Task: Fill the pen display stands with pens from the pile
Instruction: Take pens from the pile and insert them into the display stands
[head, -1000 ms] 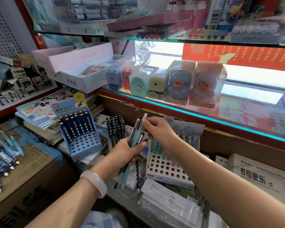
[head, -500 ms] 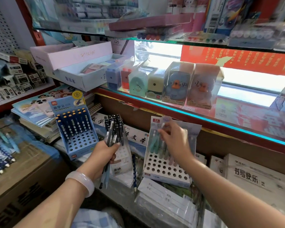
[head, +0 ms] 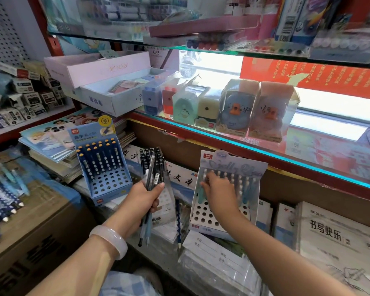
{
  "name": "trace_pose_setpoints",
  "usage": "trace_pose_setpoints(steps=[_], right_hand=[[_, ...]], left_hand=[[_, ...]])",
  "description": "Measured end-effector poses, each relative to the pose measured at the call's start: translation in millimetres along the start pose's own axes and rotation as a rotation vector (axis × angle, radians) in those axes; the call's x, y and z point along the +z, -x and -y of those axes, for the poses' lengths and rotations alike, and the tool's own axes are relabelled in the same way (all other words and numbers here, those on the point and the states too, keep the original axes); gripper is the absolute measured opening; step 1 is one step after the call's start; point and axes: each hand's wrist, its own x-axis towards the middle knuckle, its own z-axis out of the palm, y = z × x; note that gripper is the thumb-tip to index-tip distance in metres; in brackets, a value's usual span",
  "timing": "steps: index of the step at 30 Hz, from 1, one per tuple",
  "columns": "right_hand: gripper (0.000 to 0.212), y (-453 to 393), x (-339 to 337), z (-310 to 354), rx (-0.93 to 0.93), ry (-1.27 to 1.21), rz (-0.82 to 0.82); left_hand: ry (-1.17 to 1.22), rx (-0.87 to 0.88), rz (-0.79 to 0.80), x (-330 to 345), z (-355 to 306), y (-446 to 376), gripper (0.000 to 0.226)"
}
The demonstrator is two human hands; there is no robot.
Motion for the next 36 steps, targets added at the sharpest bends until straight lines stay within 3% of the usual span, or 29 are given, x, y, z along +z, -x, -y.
trace_pose_setpoints(steps=[6, 11, 17, 23, 25, 29, 36], right_hand=[[0.015, 6.5, 10.3, 3.2, 0.109, -0.128, -0.028], [0.018, 8.7, 17.9, 0.6, 0.157, -0.036, -0.030], [0.019, 7.0, 22.3, 1.5, 0.204, -0.142, -0.003], [0.020, 22.6, 0.1, 13.1, 0.085, -0.246, -0.126], [0.018, 22.5, -8.0, 26.8, 0.012, -0.359, -0.045], [0.023, 22.1, -14.9, 49.6, 0.092, -0.818, 0.405], [0.027, 29.3, -19.9, 50.4, 0.104, -0.833, 0.631]], left_hand=[[0.009, -0.001, 0.017, -0.4, 1.3, 0.3, 0.013], [0.015, -0.008, 0.029, 1.2, 1.0, 0.3, 0.015], [0.091, -0.029, 0.022, 1.5, 0.2, -1.0, 0.019], [0.305, -0.121, 0.039, 1.0, -5.1, -0.5, 0.021], [0.315, -0.103, 0.035, 5.7, -8.5, 3.0, 0.017], [0.377, -0.027, -0.020, 13.6, -14.3, 6.8, 0.012], [0.498, -0.019, 0.023, 4.2, -16.1, 8.5, 0.009]])
